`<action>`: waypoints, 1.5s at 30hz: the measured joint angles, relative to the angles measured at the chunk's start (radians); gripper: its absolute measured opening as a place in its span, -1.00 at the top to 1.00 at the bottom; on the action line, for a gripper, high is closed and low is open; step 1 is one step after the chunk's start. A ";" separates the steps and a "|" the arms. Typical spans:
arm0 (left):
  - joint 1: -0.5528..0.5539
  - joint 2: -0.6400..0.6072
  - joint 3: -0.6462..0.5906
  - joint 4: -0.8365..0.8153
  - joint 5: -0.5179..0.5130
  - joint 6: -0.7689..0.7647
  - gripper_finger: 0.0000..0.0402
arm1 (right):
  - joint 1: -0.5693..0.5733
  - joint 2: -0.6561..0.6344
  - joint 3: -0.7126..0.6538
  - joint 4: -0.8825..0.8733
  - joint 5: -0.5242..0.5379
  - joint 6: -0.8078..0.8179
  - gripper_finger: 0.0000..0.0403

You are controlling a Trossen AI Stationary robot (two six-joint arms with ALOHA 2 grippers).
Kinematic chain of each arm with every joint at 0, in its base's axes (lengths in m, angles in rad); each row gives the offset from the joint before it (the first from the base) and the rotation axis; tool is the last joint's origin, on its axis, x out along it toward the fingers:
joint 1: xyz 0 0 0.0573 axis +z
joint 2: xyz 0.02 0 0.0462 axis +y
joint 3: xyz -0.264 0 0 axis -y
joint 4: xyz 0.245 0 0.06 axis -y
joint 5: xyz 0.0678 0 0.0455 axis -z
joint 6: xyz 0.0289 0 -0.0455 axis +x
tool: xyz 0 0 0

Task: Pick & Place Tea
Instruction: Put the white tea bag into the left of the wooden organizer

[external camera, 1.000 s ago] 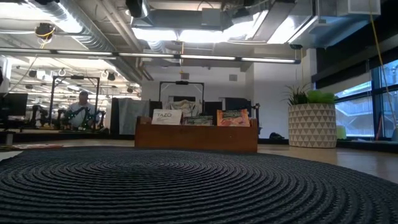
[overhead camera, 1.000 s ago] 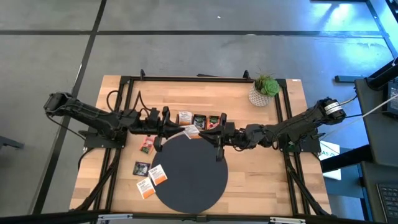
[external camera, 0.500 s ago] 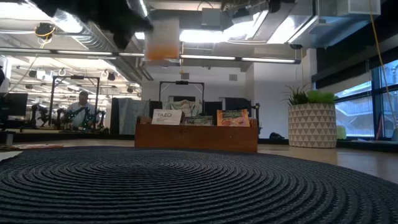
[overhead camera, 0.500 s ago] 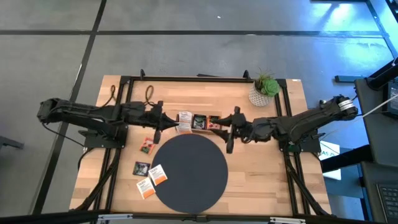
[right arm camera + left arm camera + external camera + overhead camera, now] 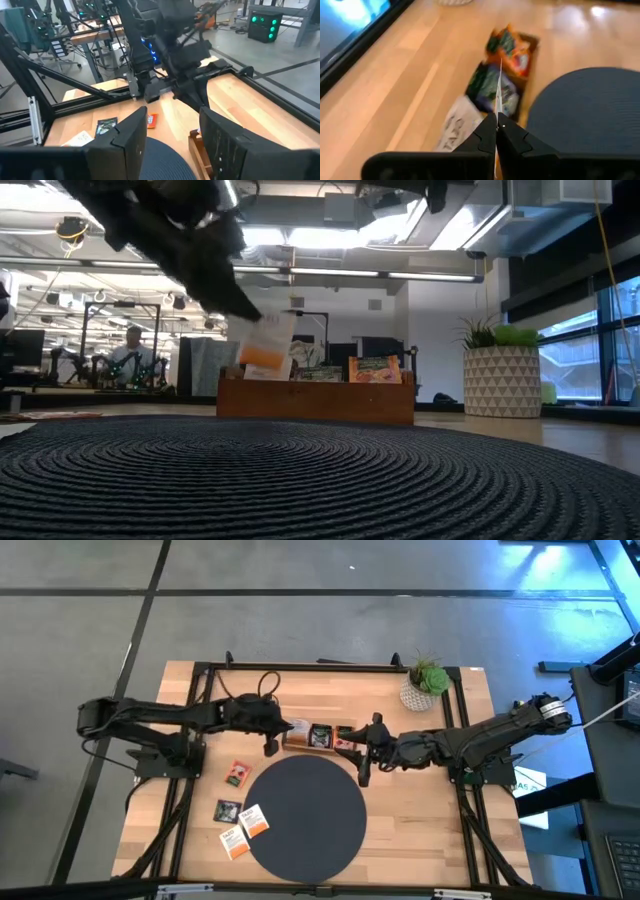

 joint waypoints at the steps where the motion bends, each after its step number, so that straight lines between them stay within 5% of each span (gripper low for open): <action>1: 0.010 0.016 0.000 0.005 0.000 0.000 0.99 | 0.000 0.000 0.000 0.000 0.000 0.000 0.10; 18: 0.058 0.116 0.000 0.018 -0.002 -0.025 0.94 | 0.000 -0.001 0.000 0.003 0.002 -0.001 0.10; 26: 0.058 0.116 0.000 0.149 -0.039 -0.069 0.68 | 0.000 -0.001 0.000 0.003 0.001 0.000 0.10; 31: 0.058 0.066 0.018 0.148 -0.127 -0.082 0.57 | 0.000 -0.001 0.000 0.002 0.000 0.028 0.10; 34: 0.049 -0.014 0.039 0.151 -0.090 -0.100 0.55 | 0.000 -0.001 0.000 0.001 -0.006 0.056 0.10; 40: -0.102 -0.213 0.054 0.109 0.112 -0.127 0.56 | 0.000 -0.001 0.000 0.003 -0.006 0.075 0.10; 45: -0.419 -0.287 0.054 -0.062 -0.080 -0.258 0.56 | 0.000 0.005 0.000 0.016 -0.064 0.069 0.10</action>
